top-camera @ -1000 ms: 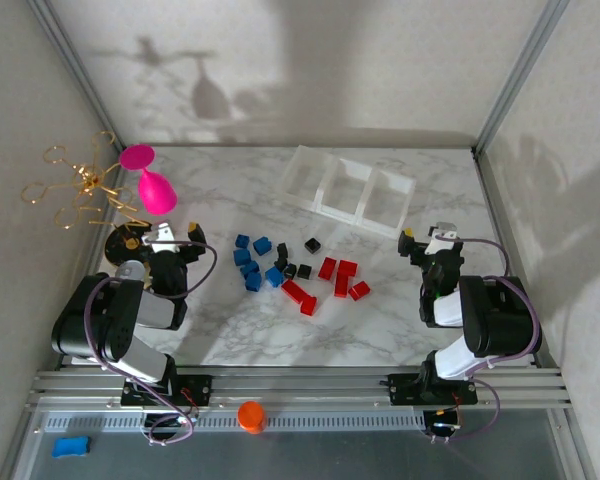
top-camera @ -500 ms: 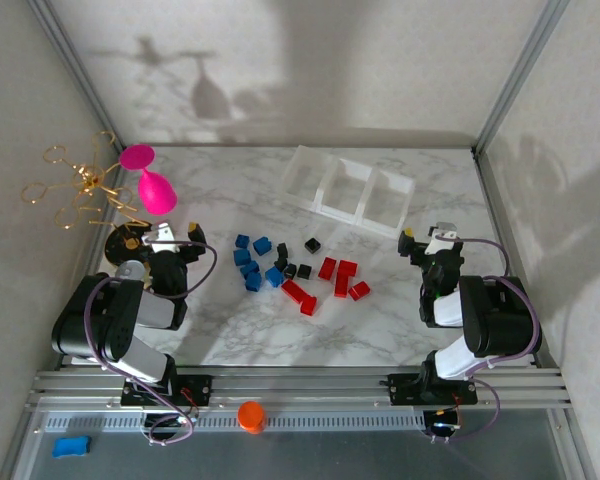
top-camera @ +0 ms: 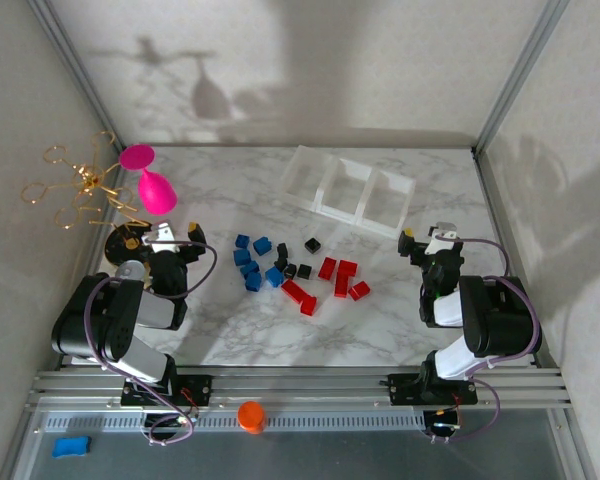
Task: Sort the legos into containers by color
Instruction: Pick up the lego from the center of the table.
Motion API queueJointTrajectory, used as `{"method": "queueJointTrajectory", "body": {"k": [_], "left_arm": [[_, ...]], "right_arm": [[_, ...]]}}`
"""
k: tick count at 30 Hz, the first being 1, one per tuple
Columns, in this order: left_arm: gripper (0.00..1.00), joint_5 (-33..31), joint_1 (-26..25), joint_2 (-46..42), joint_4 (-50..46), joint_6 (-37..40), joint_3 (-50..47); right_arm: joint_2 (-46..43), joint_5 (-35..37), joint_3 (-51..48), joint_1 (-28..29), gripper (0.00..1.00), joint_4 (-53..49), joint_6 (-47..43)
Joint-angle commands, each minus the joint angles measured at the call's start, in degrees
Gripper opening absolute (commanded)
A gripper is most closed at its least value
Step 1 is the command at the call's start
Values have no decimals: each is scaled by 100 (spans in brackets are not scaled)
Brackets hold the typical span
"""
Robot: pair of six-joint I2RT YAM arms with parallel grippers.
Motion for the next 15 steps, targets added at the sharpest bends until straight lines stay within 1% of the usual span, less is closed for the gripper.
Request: {"method": "queueJointTrajectory", "body": {"k": [1, 9, 11, 13, 15], "left_arm": [[99, 78, -3, 12, 107, 82, 85], [99, 64, -3, -10, 119, 74, 88], [99, 39, -3, -268, -556, 63, 319], [99, 137, -3, -520, -1424, 65, 665], [99, 167, -3, -617, -1803, 48, 849]], "right_arm": [[8, -74, 84, 28, 99, 214, -70], [-4, -65, 88, 32, 99, 217, -70], [-142, -53, 181, 35, 99, -61, -54], [-362, -49, 233, 35, 99, -455, -53], [-584, -65, 419, 28, 99, -750, -37]]}}
